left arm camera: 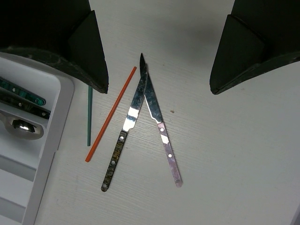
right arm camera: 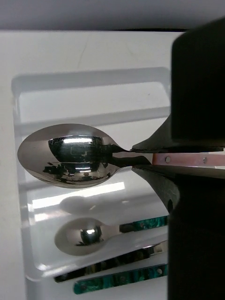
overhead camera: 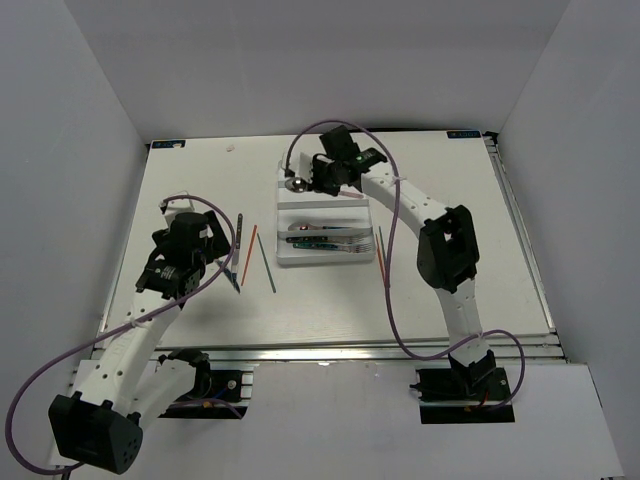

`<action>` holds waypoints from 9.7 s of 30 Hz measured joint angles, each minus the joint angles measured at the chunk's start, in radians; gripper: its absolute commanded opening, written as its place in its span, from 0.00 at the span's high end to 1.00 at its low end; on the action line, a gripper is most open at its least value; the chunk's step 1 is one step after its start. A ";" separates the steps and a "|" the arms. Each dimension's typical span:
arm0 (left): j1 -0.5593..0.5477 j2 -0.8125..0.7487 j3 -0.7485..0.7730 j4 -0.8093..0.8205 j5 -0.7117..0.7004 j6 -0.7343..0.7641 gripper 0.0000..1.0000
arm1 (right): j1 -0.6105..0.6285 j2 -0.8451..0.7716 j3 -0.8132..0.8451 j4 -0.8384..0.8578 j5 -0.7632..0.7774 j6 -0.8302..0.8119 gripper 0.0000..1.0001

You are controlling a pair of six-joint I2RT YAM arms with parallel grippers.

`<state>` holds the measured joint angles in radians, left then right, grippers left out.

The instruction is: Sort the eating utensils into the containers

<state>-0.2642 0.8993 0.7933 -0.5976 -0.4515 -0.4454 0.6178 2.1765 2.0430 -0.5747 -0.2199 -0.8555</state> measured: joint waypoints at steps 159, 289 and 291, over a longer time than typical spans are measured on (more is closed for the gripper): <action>-0.330 0.618 0.198 -0.041 0.086 -0.344 0.44 | -0.047 -1.052 -1.124 0.189 0.484 1.133 0.11; -0.434 1.382 0.816 0.618 -0.169 -1.475 0.45 | -0.166 -1.319 -1.228 0.256 0.418 1.109 0.11; -0.434 1.383 0.816 0.618 -0.167 -1.477 0.43 | -0.166 -1.319 -1.228 0.256 0.417 1.109 0.11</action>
<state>-0.6979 2.2822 1.6096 0.0204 -0.6189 -1.9221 0.4519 0.8574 0.8150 -0.3187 0.1974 0.2535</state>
